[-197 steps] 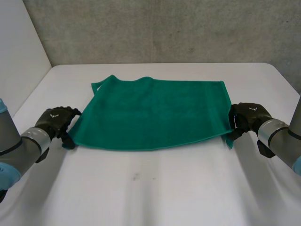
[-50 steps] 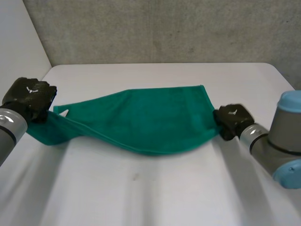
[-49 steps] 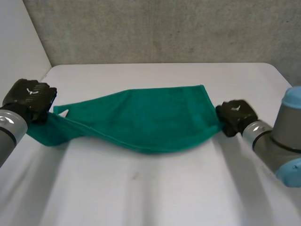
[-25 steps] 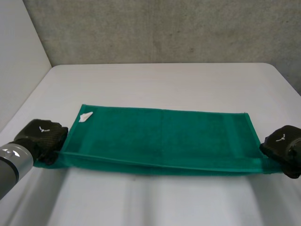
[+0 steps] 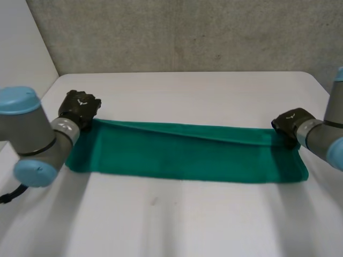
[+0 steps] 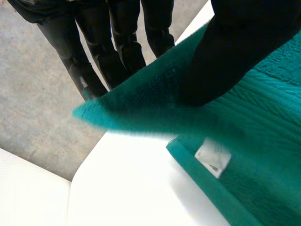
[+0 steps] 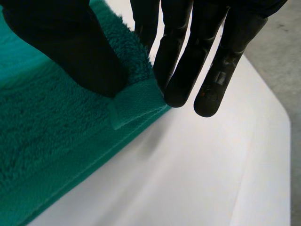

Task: Fold the towel.

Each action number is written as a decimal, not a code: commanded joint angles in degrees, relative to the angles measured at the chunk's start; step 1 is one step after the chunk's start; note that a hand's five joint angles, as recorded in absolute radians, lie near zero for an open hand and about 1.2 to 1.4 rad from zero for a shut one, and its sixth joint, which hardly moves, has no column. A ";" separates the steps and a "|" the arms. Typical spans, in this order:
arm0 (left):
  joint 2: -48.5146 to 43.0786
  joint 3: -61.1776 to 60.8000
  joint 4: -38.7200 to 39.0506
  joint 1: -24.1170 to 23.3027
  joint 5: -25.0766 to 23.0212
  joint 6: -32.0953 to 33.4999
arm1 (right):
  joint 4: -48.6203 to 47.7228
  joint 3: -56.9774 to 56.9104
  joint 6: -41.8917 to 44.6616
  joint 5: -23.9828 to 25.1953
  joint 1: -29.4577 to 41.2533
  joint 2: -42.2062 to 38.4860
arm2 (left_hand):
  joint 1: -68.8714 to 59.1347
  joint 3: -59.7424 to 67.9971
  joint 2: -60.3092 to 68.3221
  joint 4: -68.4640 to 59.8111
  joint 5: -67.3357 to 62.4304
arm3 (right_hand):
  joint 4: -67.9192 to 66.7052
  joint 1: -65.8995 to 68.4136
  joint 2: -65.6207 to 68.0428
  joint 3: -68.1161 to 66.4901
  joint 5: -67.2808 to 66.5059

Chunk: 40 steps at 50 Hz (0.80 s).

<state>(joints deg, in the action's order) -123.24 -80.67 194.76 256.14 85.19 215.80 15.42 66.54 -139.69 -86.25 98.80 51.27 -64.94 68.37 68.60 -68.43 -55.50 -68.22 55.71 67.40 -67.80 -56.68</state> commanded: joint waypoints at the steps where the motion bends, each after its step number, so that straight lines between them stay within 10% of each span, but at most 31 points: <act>1: -13.68 14.12 2.02 -0.65 0.86 0.33 | -1.88 -13.27 0.21 -3.92 2.01 -11.01 | -15.06 11.63 11.40 -11.57 -14.50 | -11.78 24.29 12.60 -12.20 -13.32; 6: -16.94 15.98 7.64 -1.08 0.51 0.33 | -1.88 -17.58 0.21 -5.77 2.89 -14.35 | -15.06 11.63 11.40 -11.57 -14.50 | -4.01 16.53 4.83 -4.44 -5.55; 8: -17.38 15.45 12.03 -1.61 -0.45 0.15 | -1.88 -18.99 -0.05 -7.00 3.42 -14.97 | 7.12 -10.54 -10.77 10.60 7.68 | 58.22 -45.71 -57.40 57.80 56.68; 11: -17.12 13.88 15.81 -2.66 -2.39 0.24 | -2.41 -19.87 -2.58 -9.19 3.68 -14.71 | 54.94 -58.37 -58.60 58.43 55.50 | 58.22 -45.71 -57.40 57.80 56.68; 19: -11.32 7.10 26.02 -4.25 -4.94 -0.29 | -2.85 -15.30 -9.37 -9.82 3.42 -6.97 | 54.94 -58.37 -58.60 58.43 55.50 | 58.22 -45.71 -57.40 57.80 56.68; 28: -0.86 -4.31 26.28 -4.34 -4.94 -0.55 | -13.04 14.81 -9.28 -1.75 2.54 14.90 | 54.94 -58.37 -58.60 58.43 55.50 | 58.22 -45.71 -57.40 57.80 56.68; 40: 4.50 -12.58 26.55 -4.25 -5.03 -0.64 | -16.72 24.77 -9.55 3.28 -1.33 11.94 | 54.94 -58.37 -58.60 58.43 55.50 | 58.22 -45.71 -57.40 57.80 56.68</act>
<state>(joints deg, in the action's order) -120.09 -90.60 221.29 251.88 80.17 215.16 1.54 88.99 -149.18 -84.16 99.46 67.25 -11.93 12.25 11.58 -11.66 -2.64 -13.15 11.51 12.47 -11.93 -3.56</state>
